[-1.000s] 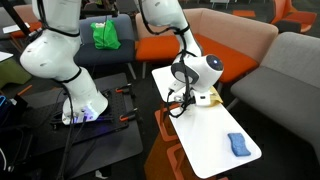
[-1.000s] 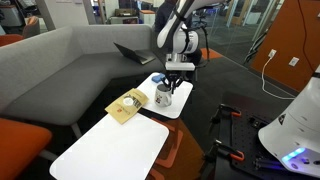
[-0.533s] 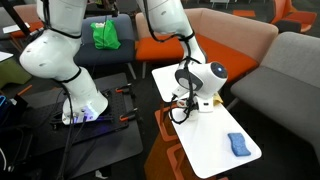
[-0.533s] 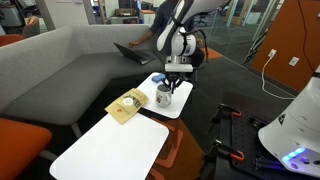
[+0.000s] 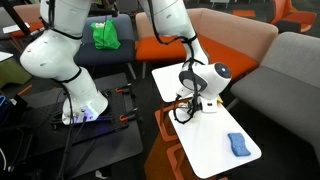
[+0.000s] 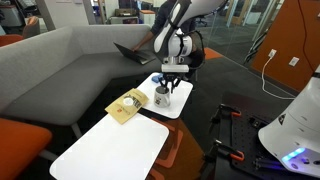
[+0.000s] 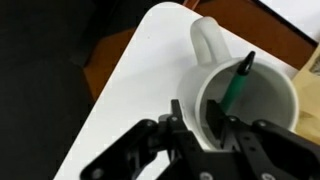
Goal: Move the mug to the table on the right
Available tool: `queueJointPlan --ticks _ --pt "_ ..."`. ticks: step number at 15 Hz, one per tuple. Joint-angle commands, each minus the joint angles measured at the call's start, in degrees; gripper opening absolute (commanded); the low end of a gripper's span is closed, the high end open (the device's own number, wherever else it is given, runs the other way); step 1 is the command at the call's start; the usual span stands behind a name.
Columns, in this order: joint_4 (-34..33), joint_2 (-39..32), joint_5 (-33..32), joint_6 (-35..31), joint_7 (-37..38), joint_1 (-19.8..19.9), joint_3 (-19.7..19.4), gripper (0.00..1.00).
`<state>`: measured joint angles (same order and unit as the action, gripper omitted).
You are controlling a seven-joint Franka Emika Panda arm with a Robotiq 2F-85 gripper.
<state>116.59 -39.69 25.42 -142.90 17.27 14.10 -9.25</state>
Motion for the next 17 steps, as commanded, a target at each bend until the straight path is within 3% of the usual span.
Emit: queueJointPlan --ticks 1,4,6,11,17 --pt "0.97 1.37 -1.03 -0.86 1.81 -1.33 -1.15 0.66" --pt "3.21 4.46 -1.6 -2.08 1.99 -2.43 -2.0 0.9" --pt "5.39 7.8 -3.33 -3.04 2.23 -3.9 -3.12 1.0" --pt "9.93 15.94 -10.73 -2.07 3.2 -7.45 -4.31 1.0" --pt "11.56 19.21 -15.32 0.23 1.59 -7.86 -3.42 1.0"
